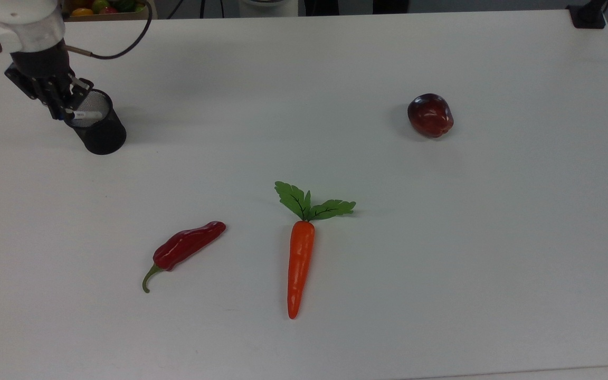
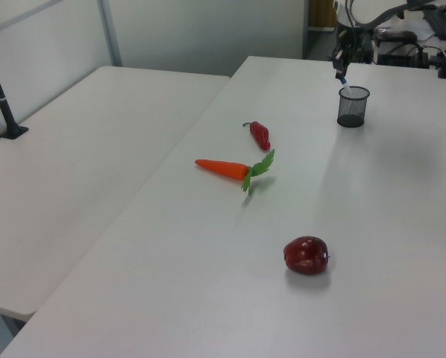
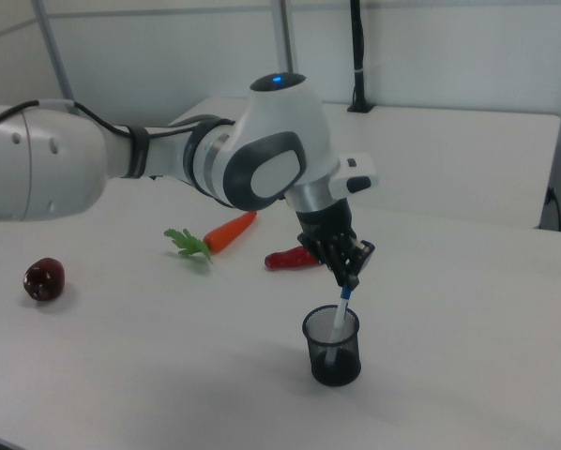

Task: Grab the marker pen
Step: 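Lift the marker up out of the mesh cup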

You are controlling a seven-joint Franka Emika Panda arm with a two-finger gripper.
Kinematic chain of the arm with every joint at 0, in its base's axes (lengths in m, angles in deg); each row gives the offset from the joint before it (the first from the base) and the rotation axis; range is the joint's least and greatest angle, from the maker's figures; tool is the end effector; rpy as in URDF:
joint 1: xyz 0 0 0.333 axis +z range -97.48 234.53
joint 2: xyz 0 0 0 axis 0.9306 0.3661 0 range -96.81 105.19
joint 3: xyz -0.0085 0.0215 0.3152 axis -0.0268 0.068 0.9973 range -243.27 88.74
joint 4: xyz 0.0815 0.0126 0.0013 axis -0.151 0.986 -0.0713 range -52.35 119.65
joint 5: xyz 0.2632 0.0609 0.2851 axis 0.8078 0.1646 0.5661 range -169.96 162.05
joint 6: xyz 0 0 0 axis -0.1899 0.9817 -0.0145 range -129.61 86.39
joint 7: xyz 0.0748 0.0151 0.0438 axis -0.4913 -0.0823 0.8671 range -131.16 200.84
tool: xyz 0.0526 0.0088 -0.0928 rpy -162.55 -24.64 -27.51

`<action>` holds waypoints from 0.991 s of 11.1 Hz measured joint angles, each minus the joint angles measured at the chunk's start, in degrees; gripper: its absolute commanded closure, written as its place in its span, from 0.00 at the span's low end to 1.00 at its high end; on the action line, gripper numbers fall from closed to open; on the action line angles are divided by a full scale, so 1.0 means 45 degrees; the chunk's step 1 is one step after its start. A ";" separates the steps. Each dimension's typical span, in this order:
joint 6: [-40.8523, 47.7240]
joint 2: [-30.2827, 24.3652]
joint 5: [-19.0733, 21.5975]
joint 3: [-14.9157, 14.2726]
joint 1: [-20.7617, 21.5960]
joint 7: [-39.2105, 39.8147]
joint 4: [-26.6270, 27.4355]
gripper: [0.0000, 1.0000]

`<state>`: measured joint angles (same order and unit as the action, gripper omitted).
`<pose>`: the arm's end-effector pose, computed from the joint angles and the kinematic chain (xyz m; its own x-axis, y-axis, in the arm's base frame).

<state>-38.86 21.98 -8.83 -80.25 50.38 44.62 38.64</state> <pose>0.6237 -0.2409 0.4491 0.9742 -0.1389 0.1777 -0.1626 -0.9786 0.1262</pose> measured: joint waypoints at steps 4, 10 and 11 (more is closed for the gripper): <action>0.0562 -0.1249 0.0233 0.0005 -0.0083 0.0000 -0.0554 0.87; 0.4162 -0.1687 0.0451 0.0534 0.1804 -0.0376 -0.1315 0.87; 0.4693 -0.1672 0.0494 0.0560 0.2461 -0.0674 -0.1244 0.87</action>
<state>-17.75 14.46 -6.60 -77.73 61.46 41.58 33.04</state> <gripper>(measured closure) 0.824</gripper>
